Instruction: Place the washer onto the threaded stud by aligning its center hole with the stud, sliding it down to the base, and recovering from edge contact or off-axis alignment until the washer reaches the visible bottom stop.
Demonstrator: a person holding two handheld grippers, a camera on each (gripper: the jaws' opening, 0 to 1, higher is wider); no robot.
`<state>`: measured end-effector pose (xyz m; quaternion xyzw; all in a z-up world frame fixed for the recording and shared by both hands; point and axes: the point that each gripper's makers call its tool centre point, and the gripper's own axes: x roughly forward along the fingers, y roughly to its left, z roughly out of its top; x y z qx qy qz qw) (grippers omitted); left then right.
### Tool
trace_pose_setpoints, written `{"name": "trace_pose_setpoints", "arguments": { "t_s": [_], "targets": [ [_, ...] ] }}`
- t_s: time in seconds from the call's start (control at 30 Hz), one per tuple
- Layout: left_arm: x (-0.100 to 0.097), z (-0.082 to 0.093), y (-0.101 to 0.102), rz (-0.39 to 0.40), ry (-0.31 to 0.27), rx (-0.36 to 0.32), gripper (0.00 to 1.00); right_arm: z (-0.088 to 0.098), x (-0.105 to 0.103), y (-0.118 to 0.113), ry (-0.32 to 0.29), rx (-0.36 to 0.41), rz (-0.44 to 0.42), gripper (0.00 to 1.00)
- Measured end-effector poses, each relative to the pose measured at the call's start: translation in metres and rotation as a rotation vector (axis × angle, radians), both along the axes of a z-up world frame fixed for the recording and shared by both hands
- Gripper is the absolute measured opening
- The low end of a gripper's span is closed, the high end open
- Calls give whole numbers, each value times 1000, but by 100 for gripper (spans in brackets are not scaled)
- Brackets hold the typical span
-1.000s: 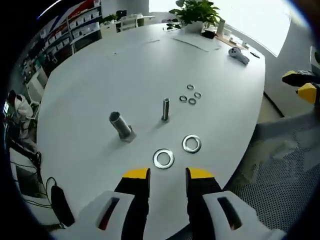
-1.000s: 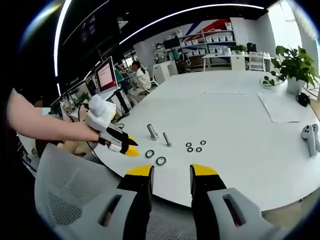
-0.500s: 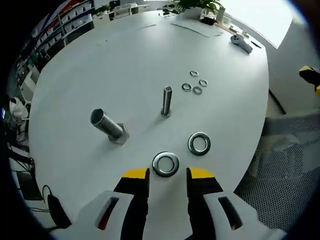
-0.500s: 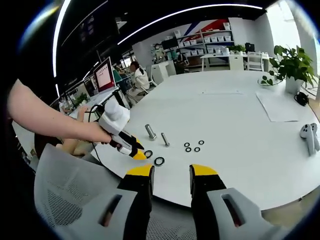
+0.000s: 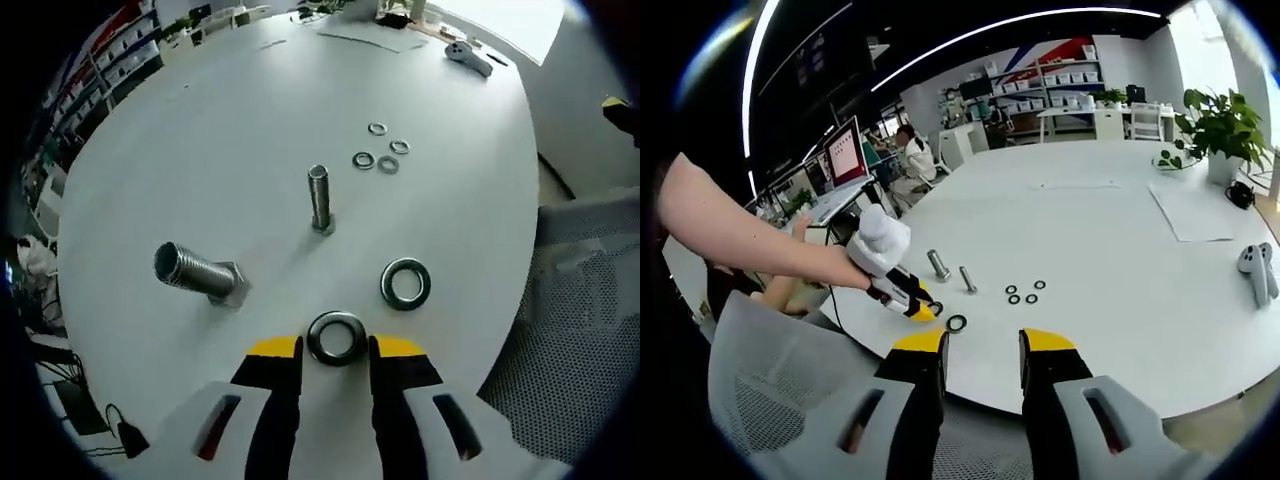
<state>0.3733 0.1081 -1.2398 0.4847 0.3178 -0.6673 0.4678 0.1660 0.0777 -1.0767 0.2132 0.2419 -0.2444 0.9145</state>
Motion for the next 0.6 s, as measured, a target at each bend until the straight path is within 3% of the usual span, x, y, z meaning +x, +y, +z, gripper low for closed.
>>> {"name": "trace_pose_setpoints", "arguments": {
  "t_s": [0.6],
  "targets": [
    [-3, 0, 6, 17, 17, 27, 21, 1, -1, 0, -2, 3, -10, 31]
  ]
}}
